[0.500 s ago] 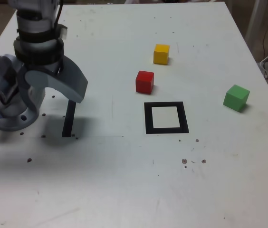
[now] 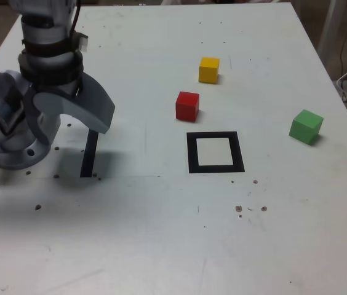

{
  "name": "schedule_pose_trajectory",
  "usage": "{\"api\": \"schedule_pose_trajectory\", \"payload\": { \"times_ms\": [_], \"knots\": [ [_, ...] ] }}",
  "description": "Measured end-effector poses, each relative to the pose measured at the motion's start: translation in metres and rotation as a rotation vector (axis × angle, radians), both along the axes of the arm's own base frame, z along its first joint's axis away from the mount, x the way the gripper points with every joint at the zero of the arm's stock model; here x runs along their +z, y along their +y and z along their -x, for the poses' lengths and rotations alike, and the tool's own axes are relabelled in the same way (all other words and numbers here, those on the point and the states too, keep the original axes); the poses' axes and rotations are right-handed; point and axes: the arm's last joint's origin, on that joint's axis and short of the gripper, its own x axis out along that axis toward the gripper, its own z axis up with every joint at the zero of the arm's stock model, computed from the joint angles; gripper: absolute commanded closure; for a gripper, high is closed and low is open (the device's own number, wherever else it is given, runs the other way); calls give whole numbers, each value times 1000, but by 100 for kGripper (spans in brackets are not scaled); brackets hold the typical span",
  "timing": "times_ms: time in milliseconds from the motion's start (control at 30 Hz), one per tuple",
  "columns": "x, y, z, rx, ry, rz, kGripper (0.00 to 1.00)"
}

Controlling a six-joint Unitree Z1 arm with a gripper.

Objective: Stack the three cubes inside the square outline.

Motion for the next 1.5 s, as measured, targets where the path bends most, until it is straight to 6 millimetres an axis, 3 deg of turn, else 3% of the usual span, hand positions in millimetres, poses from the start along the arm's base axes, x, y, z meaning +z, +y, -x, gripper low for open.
{"api": "schedule_pose_trajectory", "payload": {
  "times_ms": [333, 700, 1100, 1500],
  "knots": [
    [6, 0, -9, -23, -16, -16, 0],
    [18, -5, -50, -86, -26, -38, 0],
    [48, -7, -103, -182, -65, -106, 0],
    [31, 25, -137, -177, -14, -136, 0]
  ]
}}
